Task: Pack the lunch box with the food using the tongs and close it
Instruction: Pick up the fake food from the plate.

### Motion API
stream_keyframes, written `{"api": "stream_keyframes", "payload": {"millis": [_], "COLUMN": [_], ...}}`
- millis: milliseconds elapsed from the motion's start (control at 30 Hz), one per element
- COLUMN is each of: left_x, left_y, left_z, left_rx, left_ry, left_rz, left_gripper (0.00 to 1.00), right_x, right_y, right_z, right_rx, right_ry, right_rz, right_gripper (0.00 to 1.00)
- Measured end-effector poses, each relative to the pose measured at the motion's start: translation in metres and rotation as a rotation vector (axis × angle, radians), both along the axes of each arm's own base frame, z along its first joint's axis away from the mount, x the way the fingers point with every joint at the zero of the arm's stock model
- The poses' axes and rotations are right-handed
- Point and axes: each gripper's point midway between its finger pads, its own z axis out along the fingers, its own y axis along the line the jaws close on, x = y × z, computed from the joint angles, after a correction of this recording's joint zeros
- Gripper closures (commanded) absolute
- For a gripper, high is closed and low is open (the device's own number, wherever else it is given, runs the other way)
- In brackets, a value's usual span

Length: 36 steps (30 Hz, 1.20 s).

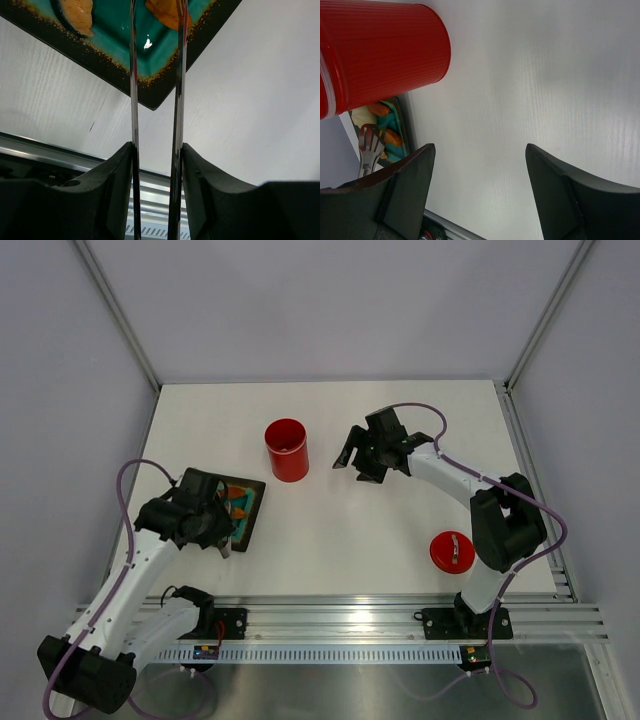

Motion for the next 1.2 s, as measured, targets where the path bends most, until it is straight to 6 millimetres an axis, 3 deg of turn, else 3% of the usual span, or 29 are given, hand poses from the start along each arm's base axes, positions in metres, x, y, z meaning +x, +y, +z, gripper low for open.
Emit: {"api": "stream_keyframes", "payload": {"millis": [500,833,1200], "left_x": [0.007,0.003,-0.007], "left_y": [-0.01,-0.002,0.006], "left_z": [-0.007,0.002,-0.003], "left_rx": [-0.006,0.045,0.085], "left_ry": [0.031,0.033,0.068], "left_rz": [-0.097,-0.133,-0.161], "left_gripper": [0.55,0.52,0.64], "right_x": [-0.004,-0.005,-0.003], "right_y": [-0.002,-0.001,0.004], "right_z": [-0.007,-0.006,-0.003], "right_rx": [-0.007,0.002,0.025], "right_ry": [0.015,0.016,0.008], "right_rz": [0.0,0.003,0.01], "right_gripper": [0.18,0.18,0.18]}}
